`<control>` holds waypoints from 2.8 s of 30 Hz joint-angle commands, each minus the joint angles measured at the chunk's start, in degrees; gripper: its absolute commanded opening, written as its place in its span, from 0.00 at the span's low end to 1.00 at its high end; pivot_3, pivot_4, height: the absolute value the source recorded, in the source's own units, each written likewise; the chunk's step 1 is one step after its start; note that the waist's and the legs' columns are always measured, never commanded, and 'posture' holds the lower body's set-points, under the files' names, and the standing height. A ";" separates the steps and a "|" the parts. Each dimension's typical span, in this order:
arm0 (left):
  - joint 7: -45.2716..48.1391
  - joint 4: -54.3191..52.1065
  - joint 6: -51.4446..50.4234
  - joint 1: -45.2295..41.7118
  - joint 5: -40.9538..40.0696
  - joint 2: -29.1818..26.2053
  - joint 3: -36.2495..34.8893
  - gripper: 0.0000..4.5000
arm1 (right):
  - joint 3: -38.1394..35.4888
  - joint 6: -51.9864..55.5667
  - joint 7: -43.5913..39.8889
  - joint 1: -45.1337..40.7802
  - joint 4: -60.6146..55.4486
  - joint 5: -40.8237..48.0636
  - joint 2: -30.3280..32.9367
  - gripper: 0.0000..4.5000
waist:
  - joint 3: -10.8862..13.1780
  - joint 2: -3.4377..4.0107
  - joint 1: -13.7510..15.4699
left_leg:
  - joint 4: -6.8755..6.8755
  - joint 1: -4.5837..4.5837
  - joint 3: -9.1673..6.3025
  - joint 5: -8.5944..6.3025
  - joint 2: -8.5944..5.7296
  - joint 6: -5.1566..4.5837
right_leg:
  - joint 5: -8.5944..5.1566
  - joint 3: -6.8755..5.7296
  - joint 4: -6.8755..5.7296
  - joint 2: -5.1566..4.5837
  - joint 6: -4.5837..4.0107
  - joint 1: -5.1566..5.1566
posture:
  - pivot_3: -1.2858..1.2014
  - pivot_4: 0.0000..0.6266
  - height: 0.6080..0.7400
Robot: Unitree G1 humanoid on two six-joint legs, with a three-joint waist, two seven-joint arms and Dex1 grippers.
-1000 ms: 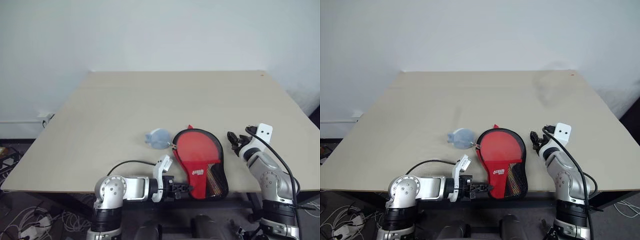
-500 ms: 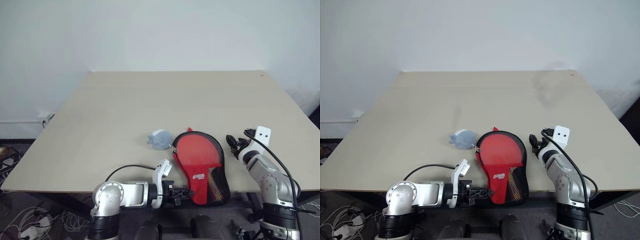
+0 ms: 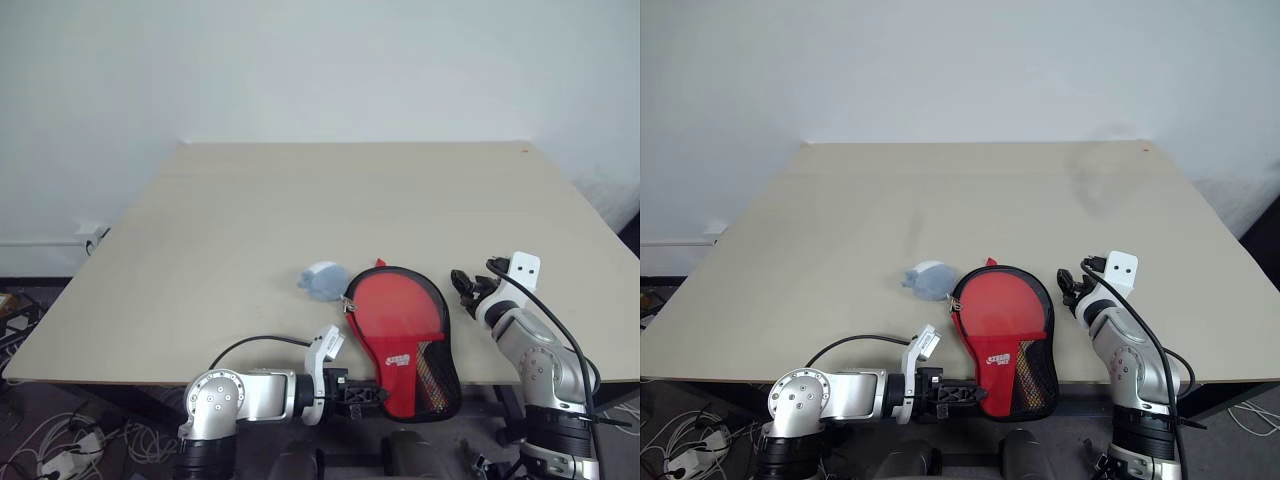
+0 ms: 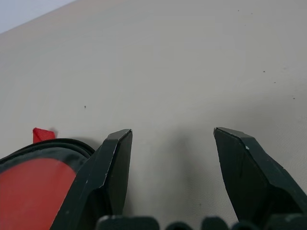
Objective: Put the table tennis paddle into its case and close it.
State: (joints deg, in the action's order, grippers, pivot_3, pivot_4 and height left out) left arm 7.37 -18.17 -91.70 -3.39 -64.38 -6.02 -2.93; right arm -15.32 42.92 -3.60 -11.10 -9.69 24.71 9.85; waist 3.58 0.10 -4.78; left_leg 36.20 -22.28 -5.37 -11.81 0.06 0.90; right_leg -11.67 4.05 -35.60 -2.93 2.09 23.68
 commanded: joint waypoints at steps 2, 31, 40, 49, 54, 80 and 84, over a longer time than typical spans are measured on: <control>-0.69 -1.57 -0.80 0.61 -2.37 -0.31 1.15 0.01 | -0.40 -0.46 -0.08 -1.30 -2.04 0.65 -0.02 0.65 | 0.00 0.00 0.00 | 0.00 0.00 0.00 0.00 0.00 0.00 | 0.00 0.00 0.00 0.00 0.00 0.00 | 0.52 0.00 1.00; -1.26 -0.63 -0.04 -0.69 -2.12 1.47 -1.47 0.14 | -0.17 -0.68 -0.23 -2.22 -0.69 0.10 0.38 0.65 | 0.01 -0.01 0.02 | 0.03 -0.23 0.01 0.00 -0.01 0.00 | 0.00 0.00 0.00 0.00 0.00 0.20 | 0.52 0.00 1.00; -0.59 -0.45 1.65 -1.87 -0.84 1.04 -1.51 0.64 | -0.21 -1.04 -0.42 -3.30 0.37 -0.11 0.64 0.65 | 0.01 -0.01 0.02 | 0.06 -0.23 0.02 0.00 0.00 0.00 | 0.00 0.00 0.00 0.00 0.00 0.20 | 0.52 0.00 1.00; 1.58 0.67 3.26 -4.42 0.30 -0.95 -2.19 0.81 | -0.44 -1.86 -0.64 -4.73 1.92 -0.23 1.01 0.65 | 0.02 -0.02 0.01 | 0.24 -0.24 0.02 0.01 -0.01 -0.01 | 0.00 -0.01 -0.01 0.00 0.00 0.17 | 0.52 0.00 1.00; 2.55 0.50 3.90 -4.98 0.41 -1.83 -3.04 0.81 | -0.37 -2.43 -0.73 -5.21 2.62 -0.29 1.03 0.65 | 0.03 -0.02 -0.06 | 0.34 -0.26 0.03 -0.01 0.00 0.02 | 0.01 -0.01 -0.02 0.00 0.00 0.17 | 0.52 0.00 1.00; 18.66 10.51 38.30 -21.51 25.35 -7.21 13.15 0.81 | -0.57 -4.95 -0.70 -8.23 5.74 -0.90 1.70 0.65 | 0.04 -0.02 0.44 | 0.02 -0.28 0.07 0.00 -0.03 -0.01 | 0.01 0.06 0.03 0.01 0.02 0.21 | 0.52 0.00 1.00; 21.61 13.29 45.31 -22.49 30.12 -5.36 16.21 0.81 | -0.84 -5.63 -0.65 -8.60 6.02 -0.90 1.79 0.65 | 0.04 -0.02 0.45 | 0.02 -0.28 0.14 0.00 -0.04 -0.01 | 0.01 0.14 0.03 0.01 0.02 0.21 | 0.52 0.00 1.00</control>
State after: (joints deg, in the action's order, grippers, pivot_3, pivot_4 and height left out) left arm 26.94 -4.86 -50.27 -24.52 -36.25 -11.98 12.38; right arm -15.25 39.10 -3.97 -17.94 -2.74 23.98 11.07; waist 3.62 0.08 -4.33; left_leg 36.21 -22.56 -5.22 -11.80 0.02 0.88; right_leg -11.65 4.19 -35.57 -2.92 2.11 23.90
